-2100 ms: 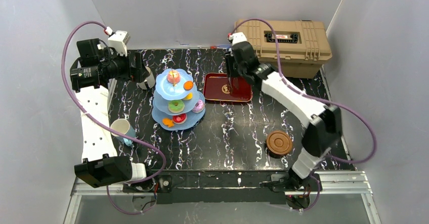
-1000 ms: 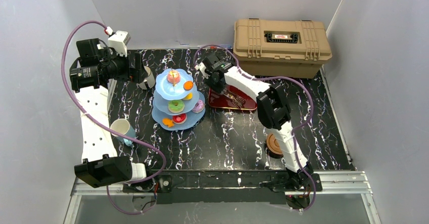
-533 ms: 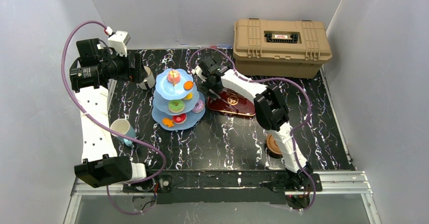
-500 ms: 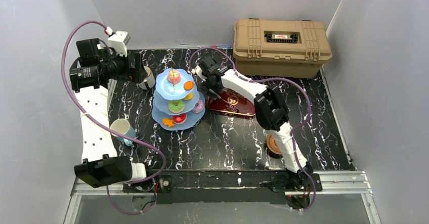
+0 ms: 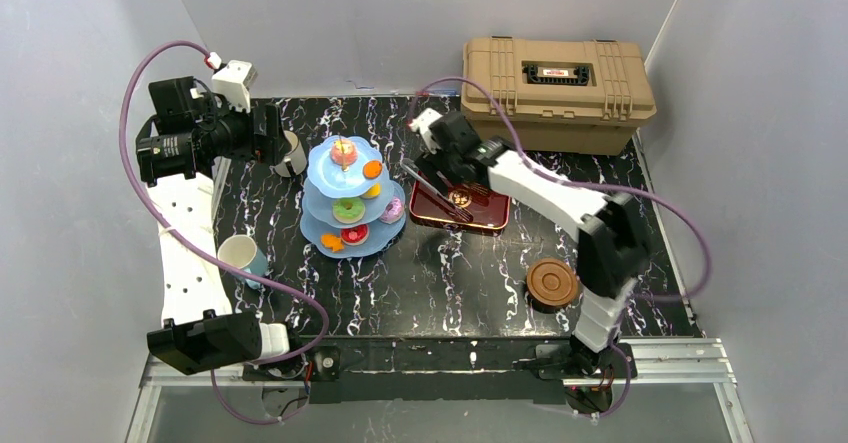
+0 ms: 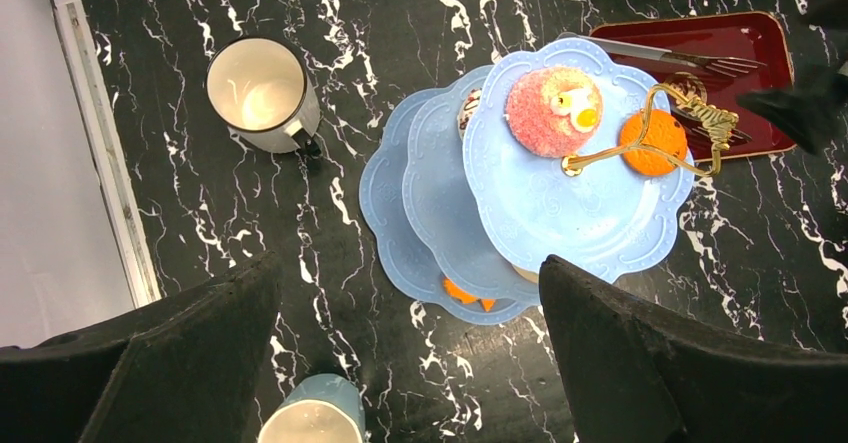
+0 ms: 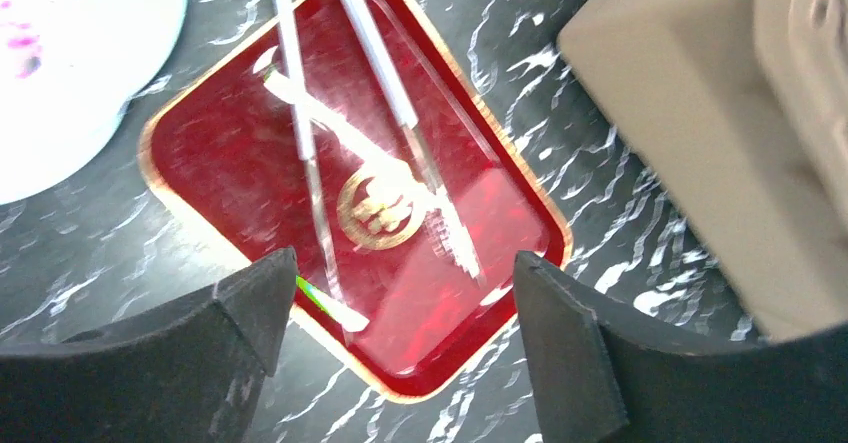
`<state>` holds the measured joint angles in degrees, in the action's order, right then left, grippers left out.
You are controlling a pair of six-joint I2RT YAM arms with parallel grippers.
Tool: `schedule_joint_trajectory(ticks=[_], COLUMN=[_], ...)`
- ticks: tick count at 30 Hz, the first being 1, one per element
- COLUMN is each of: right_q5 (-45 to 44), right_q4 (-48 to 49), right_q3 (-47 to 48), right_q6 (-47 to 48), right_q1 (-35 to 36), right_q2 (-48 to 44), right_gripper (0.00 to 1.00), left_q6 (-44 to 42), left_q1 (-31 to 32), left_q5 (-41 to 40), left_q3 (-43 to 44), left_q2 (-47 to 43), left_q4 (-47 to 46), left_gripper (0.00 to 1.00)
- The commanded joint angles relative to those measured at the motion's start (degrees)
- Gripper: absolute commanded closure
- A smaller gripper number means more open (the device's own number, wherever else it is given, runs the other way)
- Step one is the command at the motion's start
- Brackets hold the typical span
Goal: Serve the afternoon tea
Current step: Place the clamp on the tray.
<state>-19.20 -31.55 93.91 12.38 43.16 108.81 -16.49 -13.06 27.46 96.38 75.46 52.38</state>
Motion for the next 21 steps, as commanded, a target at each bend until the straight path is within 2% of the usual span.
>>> schedule_joint_trajectory(ticks=[1,5,8,10,13,17,21], right_q5=[7.64,16.98,23.58,24.58,23.54,22.48,20.16], right_q4=[14.16,23.2,34.01,40.0,43.55,45.93,46.95], right_q3=[-17.11,-30.94,-41.37,-46.89,-50.9,-52.38,-52.51], right_q6=[-9.1,-17.9,-25.26,-29.09,-32.07,-33.91,-33.84], right_q1=[0.66,1.23,1.61,2.52,3.68,5.06,5.8], right_q2=[-14.35,-22.97,-28.3,-30.23,-29.9,-29.44,-28.57], right_gripper=[0.18,0.29,0.37,0.44,0.52,0.54,0.53], left_q6=[-0.21,0.9,2.1,2.77,3.7,3.01,4.34], left_q1=[-0.45,-0.35,0.29,0.88,3.73,11.44,19.6], left_q5=[2.07,8.64,11.45,13.52,14.31,9.08,-3.23], left_q3=[0.3,0.85,1.65,2.24,1.97,0.53,-1.83], left_q2=[-1.89,-0.51,0.16,0.28,0.86,0.94,1.06], left_q4=[0.04,2.69,3.08,2.82,1.9,0.14,-4.39], left_gripper=[0.02,0.02,0.02,0.02,0.02,0.02,0.03])
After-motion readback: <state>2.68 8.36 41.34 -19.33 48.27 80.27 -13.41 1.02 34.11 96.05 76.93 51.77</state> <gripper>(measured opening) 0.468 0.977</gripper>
